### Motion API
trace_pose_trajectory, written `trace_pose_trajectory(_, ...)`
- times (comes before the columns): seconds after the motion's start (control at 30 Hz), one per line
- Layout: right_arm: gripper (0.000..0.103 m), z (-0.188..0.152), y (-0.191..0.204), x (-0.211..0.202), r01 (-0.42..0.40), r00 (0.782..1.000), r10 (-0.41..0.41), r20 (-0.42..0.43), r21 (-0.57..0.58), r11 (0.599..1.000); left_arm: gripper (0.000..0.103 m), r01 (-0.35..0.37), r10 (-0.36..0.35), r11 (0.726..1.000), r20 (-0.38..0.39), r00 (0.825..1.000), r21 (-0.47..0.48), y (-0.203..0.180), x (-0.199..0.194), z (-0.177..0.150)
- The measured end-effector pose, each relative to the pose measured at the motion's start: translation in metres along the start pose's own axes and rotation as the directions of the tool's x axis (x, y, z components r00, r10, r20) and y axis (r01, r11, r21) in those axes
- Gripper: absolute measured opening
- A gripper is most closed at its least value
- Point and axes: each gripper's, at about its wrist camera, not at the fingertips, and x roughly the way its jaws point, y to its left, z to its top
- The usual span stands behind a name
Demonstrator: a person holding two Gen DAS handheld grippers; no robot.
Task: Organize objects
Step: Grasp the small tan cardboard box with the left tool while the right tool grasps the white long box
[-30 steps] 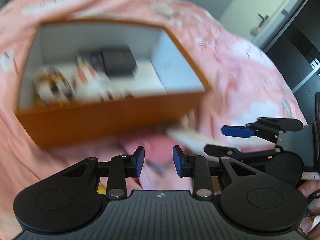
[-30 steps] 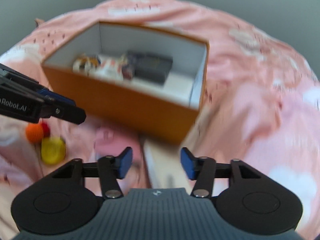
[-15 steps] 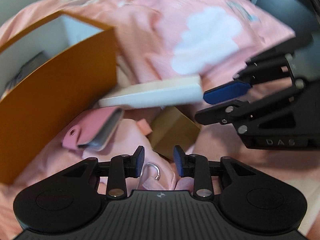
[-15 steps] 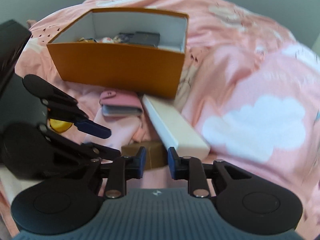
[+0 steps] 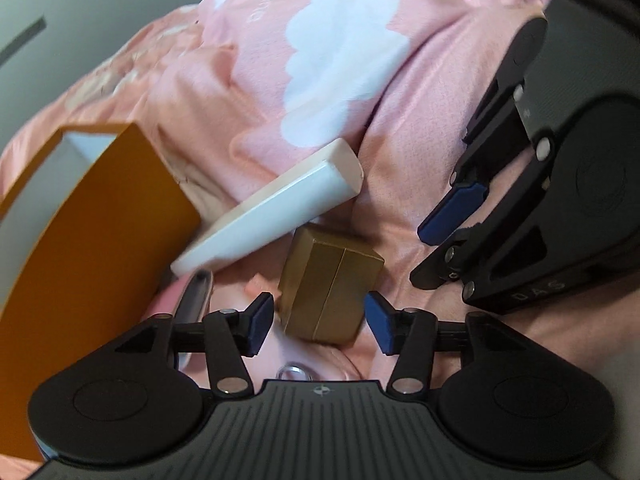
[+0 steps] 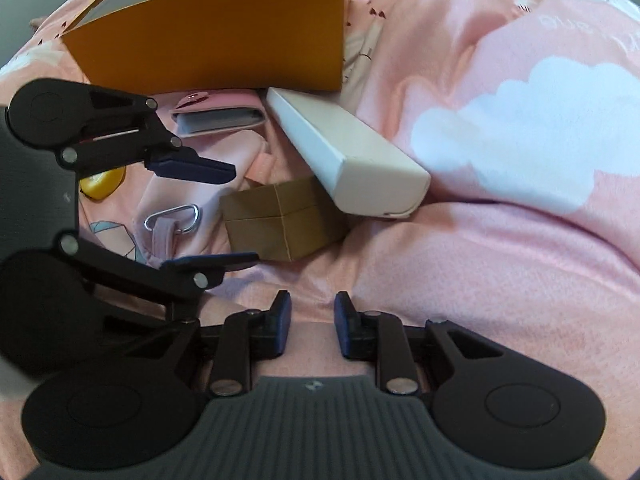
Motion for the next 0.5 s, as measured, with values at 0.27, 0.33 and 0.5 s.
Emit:
trace_pose_trajectory(0.27,0.016,-0.002,-0.018,-0.007,-0.046,0.999,0.045,0.016,0.090,0.995,0.064,-0.030,0.032,0.996,-0.020,0.999,0.085,-0.014,0.020,0.008)
trace_pose_trajectory(0.33,0.015,-0.003,-0.021,-0.008,-0.054,0.998,0.052,0.021,0.106,0.993,0.064,-0.043,0.044,0.994,-0.009,0.999,0.099,-0.015,0.025,0.009)
trace_pose_trajectory(0.5,0.015,-0.002,-0.019,-0.012,-0.058,0.998,0.055,0.035,0.096,0.994,0.056,-0.041,0.040,0.996,0.010,0.999,0.085,-0.012,0.024,0.007)
